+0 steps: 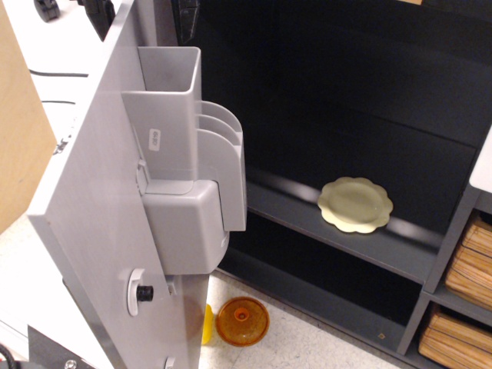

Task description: Close fridge

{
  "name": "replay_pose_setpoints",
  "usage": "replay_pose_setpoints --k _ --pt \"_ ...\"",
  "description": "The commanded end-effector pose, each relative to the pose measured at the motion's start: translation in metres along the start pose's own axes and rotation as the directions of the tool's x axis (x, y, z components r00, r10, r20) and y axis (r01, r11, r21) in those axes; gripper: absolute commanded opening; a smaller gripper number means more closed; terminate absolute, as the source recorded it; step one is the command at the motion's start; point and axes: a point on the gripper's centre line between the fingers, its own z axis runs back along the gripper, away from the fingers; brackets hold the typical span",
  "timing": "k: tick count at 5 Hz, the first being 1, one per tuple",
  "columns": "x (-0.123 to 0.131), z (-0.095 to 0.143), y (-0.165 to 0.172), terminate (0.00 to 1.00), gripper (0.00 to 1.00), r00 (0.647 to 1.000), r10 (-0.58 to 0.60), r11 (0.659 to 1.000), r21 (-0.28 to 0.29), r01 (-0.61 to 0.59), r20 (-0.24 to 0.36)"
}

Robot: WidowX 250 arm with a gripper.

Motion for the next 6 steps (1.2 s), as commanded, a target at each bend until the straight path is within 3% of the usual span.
replay_pose_setpoints --k 1,2,3,4,6 --pt "0.0 0.0 0.0 0.0 1.0 1.0 0.0 1.0 0.0 0.0 0.0" --pt "0.005 0.018 0.004 0.0 1.0 1.0 -0.023 0.999 -0.046 0.022 -0.005" --pt "-0.015 0.03 0.011 0.0 1.0 0.998 -0.064 0.995 -0.082 0.064 0.001" --pt "-0.036 0.038 0.019 0.0 1.0 0.994 -0.113 0.99 -0.083 0.113 0.002" --pt "-0.091 0.035 0.028 0.0 1.0 0.985 -0.174 0.982 -0.079 0.172 -0.019"
